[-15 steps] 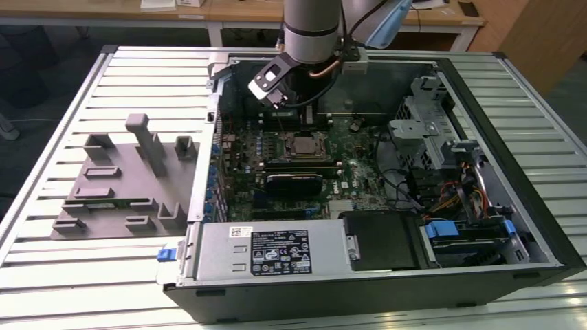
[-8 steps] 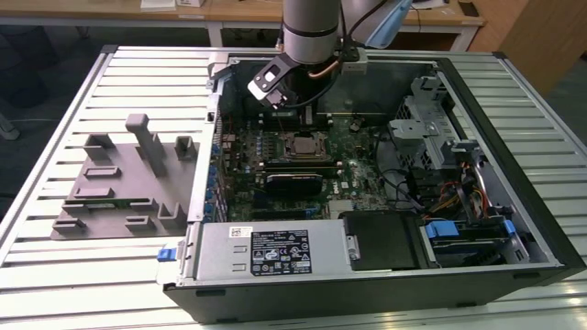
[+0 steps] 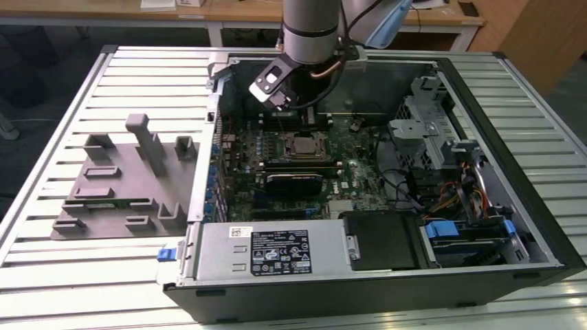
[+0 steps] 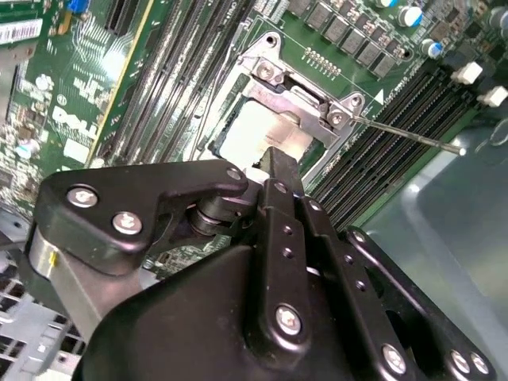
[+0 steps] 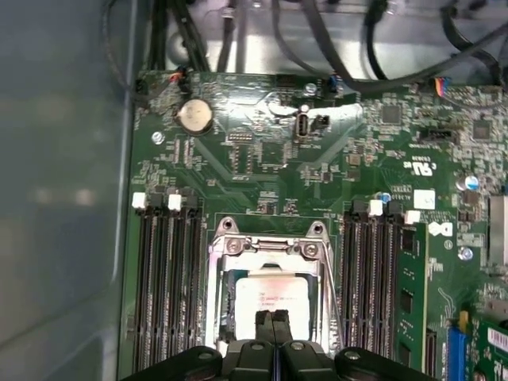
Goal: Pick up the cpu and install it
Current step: 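Close the cpu cover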
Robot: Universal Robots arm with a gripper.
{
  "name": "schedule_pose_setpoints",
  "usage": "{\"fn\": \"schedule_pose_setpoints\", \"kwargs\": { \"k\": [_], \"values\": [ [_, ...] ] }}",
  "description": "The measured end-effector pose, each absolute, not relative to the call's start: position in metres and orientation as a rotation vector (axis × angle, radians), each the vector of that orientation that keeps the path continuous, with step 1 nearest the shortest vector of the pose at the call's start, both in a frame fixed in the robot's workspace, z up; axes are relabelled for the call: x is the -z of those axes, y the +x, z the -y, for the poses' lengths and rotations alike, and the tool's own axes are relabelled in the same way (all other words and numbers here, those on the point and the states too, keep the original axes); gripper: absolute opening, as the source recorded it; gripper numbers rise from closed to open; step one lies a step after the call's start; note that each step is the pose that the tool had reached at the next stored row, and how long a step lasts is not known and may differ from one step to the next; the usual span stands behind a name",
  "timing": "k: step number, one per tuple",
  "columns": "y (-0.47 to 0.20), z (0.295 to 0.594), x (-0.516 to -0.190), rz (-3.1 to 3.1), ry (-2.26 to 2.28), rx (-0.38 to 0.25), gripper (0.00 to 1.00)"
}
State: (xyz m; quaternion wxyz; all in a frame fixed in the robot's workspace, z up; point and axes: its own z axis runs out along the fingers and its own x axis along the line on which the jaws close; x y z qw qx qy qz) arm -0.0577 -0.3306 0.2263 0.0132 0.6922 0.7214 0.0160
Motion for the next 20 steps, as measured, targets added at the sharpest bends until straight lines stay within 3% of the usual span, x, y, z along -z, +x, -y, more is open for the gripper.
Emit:
{"fn": "schedule_pose_setpoints", "kwargs": {
  "k": [20],
  "values": [
    [-0.0577,0.3306,-0.2263,-2.577,1.755,-0.052,0.11]
  ]
}}
